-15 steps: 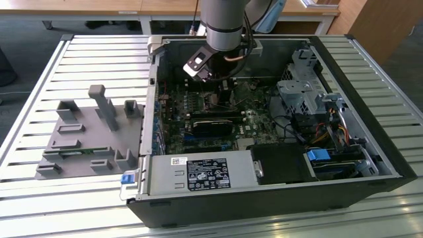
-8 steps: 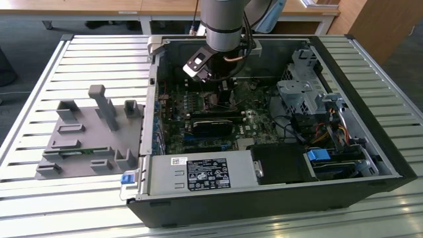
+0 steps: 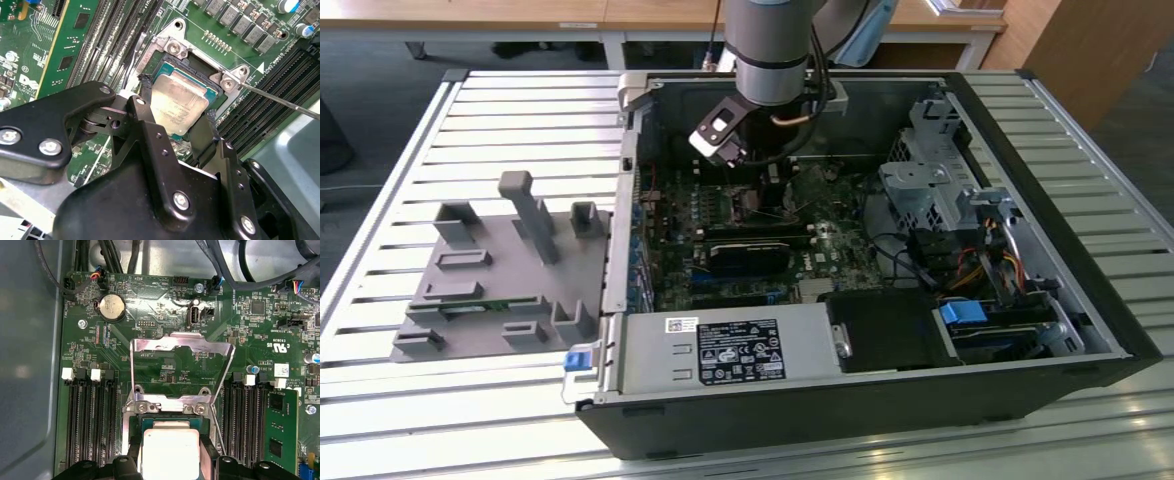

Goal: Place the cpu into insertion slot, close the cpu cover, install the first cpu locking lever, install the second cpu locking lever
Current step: 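Place the cpu into insertion slot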

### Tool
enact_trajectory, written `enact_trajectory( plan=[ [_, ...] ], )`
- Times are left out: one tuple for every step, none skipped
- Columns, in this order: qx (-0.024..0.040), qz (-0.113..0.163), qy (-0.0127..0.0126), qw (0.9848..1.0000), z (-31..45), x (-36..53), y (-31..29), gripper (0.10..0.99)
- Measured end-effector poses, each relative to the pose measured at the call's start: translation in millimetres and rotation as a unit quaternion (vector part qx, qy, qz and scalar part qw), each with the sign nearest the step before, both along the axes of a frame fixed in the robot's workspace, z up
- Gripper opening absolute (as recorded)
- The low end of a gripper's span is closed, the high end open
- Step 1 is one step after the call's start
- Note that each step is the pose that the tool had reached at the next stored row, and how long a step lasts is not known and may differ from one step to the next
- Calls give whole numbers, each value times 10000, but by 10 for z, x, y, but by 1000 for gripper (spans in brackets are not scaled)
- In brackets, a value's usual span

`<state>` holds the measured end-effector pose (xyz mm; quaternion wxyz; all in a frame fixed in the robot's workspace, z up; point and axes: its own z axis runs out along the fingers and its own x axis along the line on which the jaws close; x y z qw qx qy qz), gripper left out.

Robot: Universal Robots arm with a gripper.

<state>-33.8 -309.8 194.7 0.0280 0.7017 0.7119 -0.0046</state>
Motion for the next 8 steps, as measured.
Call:
enact_trajectory(
  plan=[
    [0,0,0,10000,-5,0,0,541],
    [0,0,0,10000,-9,0,1,541],
    [-1,0,1,10000,-10,-1,0,541],
    [-2,0,1,10000,-10,-1,0,541],
    [-2,0,1,10000,-11,0,0,541],
    [-1,0,1,10000,-12,0,1,541],
    [-1,0,0,10000,-12,0,1,541],
    [-1,0,0,10000,-12,0,1,541]
  ],
)
